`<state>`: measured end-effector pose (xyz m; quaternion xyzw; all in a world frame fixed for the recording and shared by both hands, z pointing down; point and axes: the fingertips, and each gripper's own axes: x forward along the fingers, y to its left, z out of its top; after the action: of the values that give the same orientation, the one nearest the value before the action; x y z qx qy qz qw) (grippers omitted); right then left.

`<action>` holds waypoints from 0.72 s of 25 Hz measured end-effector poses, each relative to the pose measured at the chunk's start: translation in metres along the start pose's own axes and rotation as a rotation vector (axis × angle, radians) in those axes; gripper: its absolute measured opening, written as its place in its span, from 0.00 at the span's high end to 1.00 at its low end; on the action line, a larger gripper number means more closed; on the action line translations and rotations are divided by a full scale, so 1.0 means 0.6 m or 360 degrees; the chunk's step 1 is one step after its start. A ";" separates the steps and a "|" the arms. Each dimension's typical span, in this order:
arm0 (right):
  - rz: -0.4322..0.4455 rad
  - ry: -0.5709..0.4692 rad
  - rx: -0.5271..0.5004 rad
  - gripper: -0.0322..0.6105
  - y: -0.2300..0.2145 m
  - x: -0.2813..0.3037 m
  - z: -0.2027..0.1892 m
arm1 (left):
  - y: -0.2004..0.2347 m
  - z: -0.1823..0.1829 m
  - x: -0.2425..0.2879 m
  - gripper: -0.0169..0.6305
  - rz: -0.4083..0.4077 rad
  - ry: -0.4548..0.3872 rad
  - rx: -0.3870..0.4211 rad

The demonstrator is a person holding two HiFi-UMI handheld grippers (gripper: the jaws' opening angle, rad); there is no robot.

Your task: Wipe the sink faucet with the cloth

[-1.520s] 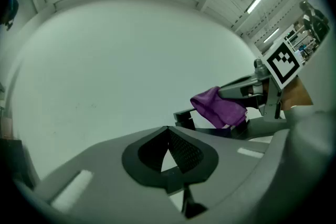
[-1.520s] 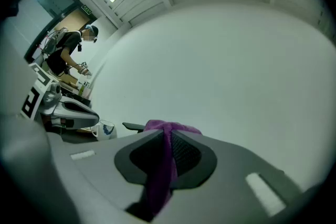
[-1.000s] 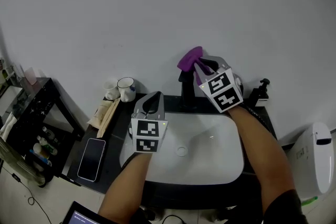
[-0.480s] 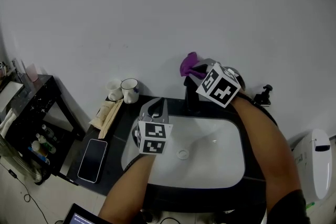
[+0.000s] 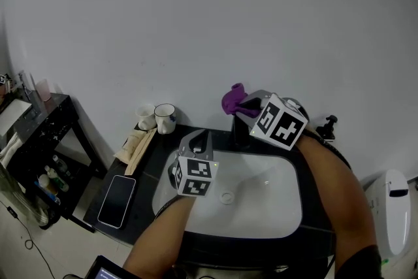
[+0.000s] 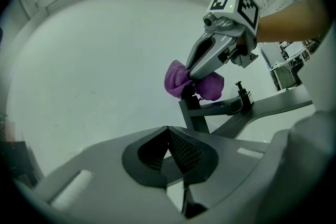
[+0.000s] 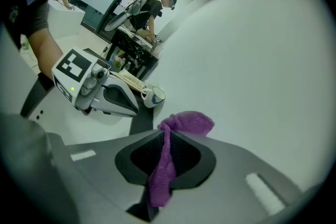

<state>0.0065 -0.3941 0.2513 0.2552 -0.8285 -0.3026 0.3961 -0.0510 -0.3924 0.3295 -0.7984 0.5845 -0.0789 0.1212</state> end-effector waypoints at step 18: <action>0.0034 -0.0159 -0.0135 0.89 0.098 -0.108 0.024 | 0.000 -0.013 -0.008 0.95 0.0018 0.0040 0.0027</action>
<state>0.0199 -0.3063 0.2530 0.2141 -0.8363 -0.3456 0.3679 -0.0547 -0.3884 0.3370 -0.7930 0.5898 -0.0931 0.1212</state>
